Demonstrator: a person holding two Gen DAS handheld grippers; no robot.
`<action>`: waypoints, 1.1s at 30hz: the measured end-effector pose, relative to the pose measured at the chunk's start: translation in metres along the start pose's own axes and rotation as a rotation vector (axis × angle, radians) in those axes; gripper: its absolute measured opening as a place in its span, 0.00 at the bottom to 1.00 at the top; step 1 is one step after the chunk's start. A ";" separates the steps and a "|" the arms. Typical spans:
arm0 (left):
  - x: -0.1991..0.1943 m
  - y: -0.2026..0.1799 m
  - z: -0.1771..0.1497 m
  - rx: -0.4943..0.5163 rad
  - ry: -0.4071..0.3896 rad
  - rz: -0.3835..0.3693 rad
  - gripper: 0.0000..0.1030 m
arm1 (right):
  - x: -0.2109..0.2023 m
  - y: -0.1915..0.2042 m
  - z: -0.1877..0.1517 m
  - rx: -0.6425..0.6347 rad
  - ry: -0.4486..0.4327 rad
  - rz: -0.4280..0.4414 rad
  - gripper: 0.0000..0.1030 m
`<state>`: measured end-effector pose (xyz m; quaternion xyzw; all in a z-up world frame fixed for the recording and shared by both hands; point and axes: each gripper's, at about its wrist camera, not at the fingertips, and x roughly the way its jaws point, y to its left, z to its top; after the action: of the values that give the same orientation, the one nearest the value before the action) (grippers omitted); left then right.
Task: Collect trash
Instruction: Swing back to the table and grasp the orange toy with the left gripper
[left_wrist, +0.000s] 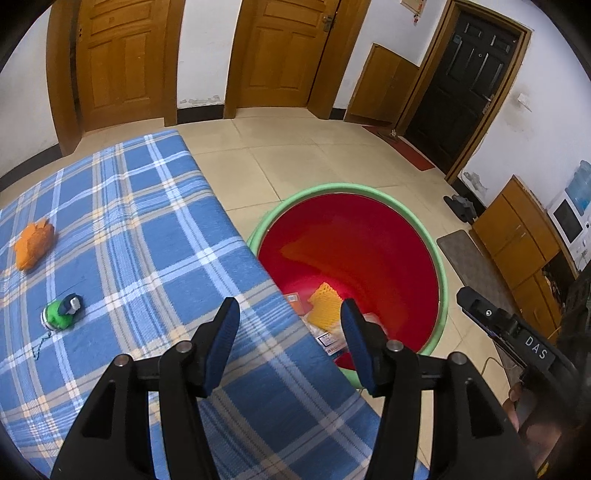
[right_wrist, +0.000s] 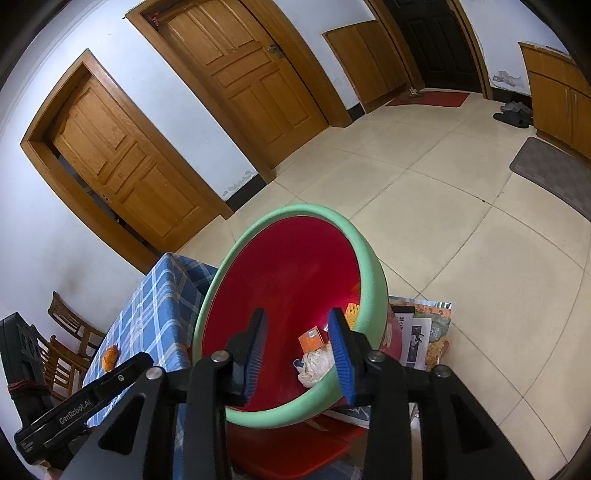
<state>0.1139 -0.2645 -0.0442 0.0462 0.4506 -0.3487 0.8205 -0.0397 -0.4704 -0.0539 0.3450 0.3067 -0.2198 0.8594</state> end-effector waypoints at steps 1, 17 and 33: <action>-0.001 0.001 0.000 -0.002 -0.002 0.003 0.55 | 0.000 0.001 0.000 -0.001 -0.001 0.000 0.43; -0.024 0.061 0.013 -0.079 -0.042 0.116 0.55 | -0.002 0.015 -0.003 -0.020 0.002 -0.016 0.64; -0.038 0.164 0.042 -0.167 -0.095 0.329 0.55 | 0.002 0.018 -0.004 -0.025 0.011 -0.076 0.66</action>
<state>0.2305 -0.1375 -0.0296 0.0342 0.4250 -0.1731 0.8878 -0.0288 -0.4554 -0.0498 0.3234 0.3273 -0.2465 0.8529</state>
